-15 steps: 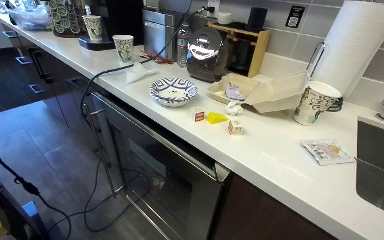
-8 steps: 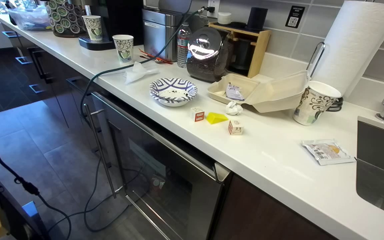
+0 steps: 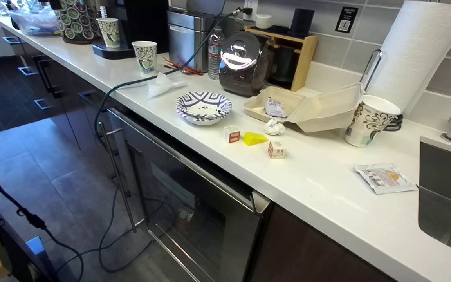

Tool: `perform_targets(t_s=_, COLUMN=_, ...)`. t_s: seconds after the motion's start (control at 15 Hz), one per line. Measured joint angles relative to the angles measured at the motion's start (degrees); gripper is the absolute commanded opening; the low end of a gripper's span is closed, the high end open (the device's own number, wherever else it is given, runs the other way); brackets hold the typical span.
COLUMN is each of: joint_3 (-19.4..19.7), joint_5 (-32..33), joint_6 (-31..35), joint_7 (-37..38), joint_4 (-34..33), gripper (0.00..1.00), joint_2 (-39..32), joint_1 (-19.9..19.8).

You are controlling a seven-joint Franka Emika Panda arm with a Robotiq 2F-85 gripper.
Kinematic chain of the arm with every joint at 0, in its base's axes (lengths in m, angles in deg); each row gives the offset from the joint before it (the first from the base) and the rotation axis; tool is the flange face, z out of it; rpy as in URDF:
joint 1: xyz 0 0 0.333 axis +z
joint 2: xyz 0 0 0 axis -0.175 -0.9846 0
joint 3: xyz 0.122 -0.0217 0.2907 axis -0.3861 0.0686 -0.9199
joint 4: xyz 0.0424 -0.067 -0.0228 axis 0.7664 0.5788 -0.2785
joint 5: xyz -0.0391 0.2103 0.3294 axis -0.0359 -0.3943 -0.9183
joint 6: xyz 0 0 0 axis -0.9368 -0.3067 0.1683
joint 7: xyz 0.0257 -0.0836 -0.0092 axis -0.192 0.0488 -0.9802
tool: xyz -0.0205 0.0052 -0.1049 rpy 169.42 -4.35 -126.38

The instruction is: Remove the coffee cup from the coffeemaker and place it on the counter.

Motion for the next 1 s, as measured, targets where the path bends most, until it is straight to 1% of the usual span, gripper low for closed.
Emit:
perform_targets(t_s=0.2, joint_3=-1.92, joint_5=-5.26, joint_6=6.09, joint_7=1.42, joint_4=1.44, gripper=1.00, joint_2=-1.72, joint_1=2.66)
perform_targets(t_s=0.33, joint_3=-4.09, joint_5=-8.71, joint_6=11.30, joint_7=3.01, joint_4=2.07, gripper=1.00, joint_2=-3.53, joint_1=4.98)
perform_targets(t_s=0.4, joint_3=-5.51, joint_5=-9.35, joint_6=13.01, joint_7=4.29, joint_4=1.89, gripper=1.00, joint_2=-4.64, joint_1=5.99)
perform_targets(t_s=0.53, joint_3=-8.33, joint_5=-9.27, joint_6=13.28, joint_7=6.43, joint_4=0.81, gripper=1.00, joint_2=-6.98, joint_1=7.21)
perform_targets(t_s=0.6, joint_3=-9.07, joint_5=-9.26, joint_6=13.28, joint_7=6.94, joint_4=0.30, gripper=1.00, joint_2=-7.90, joint_1=7.48)
perform_targets(t_s=0.93, joint_3=-9.00, joint_5=-9.23, joint_6=13.28, joint_7=7.08, joint_4=-0.41, gripper=1.00, joint_2=-8.89, joint_1=7.45)
perform_targets(t_s=1.0, joint_3=-9.00, joint_5=-10.91, joint_6=13.79, joint_7=7.30, joint_4=-0.53, gripper=1.00, joint_2=-9.12, joint_1=7.74)
